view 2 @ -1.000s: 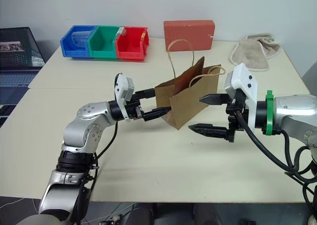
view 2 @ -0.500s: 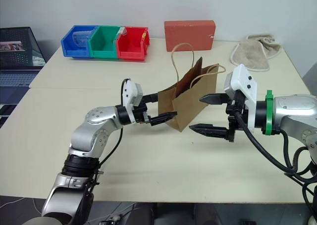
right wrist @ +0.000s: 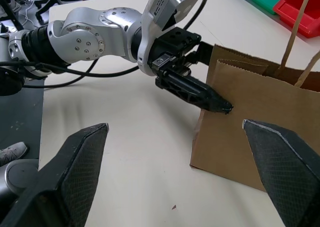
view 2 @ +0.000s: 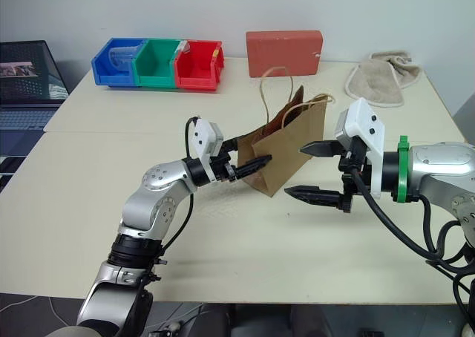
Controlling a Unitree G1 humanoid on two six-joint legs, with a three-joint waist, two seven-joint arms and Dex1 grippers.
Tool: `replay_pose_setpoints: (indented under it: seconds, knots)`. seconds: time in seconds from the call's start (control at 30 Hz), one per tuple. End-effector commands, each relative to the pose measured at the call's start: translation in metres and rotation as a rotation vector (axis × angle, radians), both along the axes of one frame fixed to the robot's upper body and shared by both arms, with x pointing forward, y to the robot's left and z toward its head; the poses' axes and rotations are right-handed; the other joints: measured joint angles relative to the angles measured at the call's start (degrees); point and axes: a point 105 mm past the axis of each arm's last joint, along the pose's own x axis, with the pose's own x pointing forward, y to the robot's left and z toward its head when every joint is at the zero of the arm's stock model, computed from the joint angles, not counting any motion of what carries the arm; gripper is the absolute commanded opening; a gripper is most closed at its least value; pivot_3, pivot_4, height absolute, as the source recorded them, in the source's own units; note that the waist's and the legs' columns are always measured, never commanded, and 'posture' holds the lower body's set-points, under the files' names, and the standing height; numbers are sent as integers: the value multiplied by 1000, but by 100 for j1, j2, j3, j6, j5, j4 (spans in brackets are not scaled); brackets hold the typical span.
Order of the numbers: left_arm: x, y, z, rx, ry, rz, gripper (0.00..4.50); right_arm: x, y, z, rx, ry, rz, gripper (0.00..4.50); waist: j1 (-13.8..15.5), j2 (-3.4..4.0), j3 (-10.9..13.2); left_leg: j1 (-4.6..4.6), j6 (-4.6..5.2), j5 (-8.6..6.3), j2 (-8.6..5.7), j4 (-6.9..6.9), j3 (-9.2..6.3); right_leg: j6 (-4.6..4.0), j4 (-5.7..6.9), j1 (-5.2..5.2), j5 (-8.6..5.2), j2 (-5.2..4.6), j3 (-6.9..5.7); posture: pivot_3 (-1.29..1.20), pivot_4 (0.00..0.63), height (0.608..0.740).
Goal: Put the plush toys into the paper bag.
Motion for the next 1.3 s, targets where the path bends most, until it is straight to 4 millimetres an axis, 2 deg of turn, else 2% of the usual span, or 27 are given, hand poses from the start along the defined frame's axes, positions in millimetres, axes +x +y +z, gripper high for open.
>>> replay_pose_setpoints:
  seconds: [0.03, 0.17, 0.27, 0.43, 0.57, 0.7, 0.8, 0.97, 1.13, 1.3]
  knots:
    - [-7, -7, 8, -7, -66, -17, 1952, -1, 0, 7, -1, -58, 1, 4500, 3, 0, 0, 0, 0, 0, 0, 0, 0, 0, 0, 0, 0, 0, 0, 0, 150, 740]
    - [-7, -11, 6, -13, -65, -5, 669, 1, -1, 6, -4, -79, -16, 4500, 14, 0, 0, 0, 0, 0, -1, 0, 0, 0, 0, 1, 0, 0, 0, 0, 150, 740]
    - [-3, -9, 8, -12, -76, 13, 60, 2, -2, 5, -9, -93, -29, 4500, 21, -1, -1, 0, 0, 0, -1, 0, 0, 0, 0, 1, 0, 0, 0, 0, 150, 740]
    - [1, -2, 12, 4, -95, 20, 60, 3, -4, 4, -19, -118, -50, 4500, 21, -1, -1, 0, 0, 0, 0, 0, 0, 0, 0, 1, 0, 0, 0, 0, 150, 740]
    - [7, 10, 24, 40, -98, -66, 60, 4, -25, 10, -43, -218, -155, 4500, 63, -2, -2, 0, 1, 1, -2, 0, -1, 0, 1, 0, 0, 1, -2, 0, 150, 740]
    - [-4, 5, 31, 46, -60, -291, 60, -8, -45, 14, -64, -261, -214, 4500, 92, -1, -2, 0, 1, 0, -5, -2, 2, 0, -2, 1, 0, -1, 0, 0, 150, 740]
    - [-8, 2, 28, 99, -49, -400, 60, -19, -56, 13, -87, -233, -232, 4500, 96, -1, -2, 0, 1, 0, -5, -3, -2, 0, -4, 4, 0, -1, -6, 0, 150, 740]
    - [-4, -15, 24, 134, -25, -549, 60, -36, -80, 16, -111, -210, -368, 4500, 85, -1, -3, 3, 2, 1, -6, 1, -3, 0, -4, 11, 0, 0, -6, 0, 150, 740]
    - [1, -34, 16, 163, -51, -605, 60, -46, -79, 7, -123, -178, -398, 4500, 69, -3, -4, 12, 4, 2, -7, 0, -3, 0, -5, 22, 0, 1, -3, 0, 150, 740]
    - [8, -33, 9, 228, -67, -600, 60, -49, -75, 4, -119, -163, -397, 4500, 31, -3, -4, 21, 7, 4, -7, -1, 0, 0, -4, 28, 0, 2, 2, 0, 150, 740]
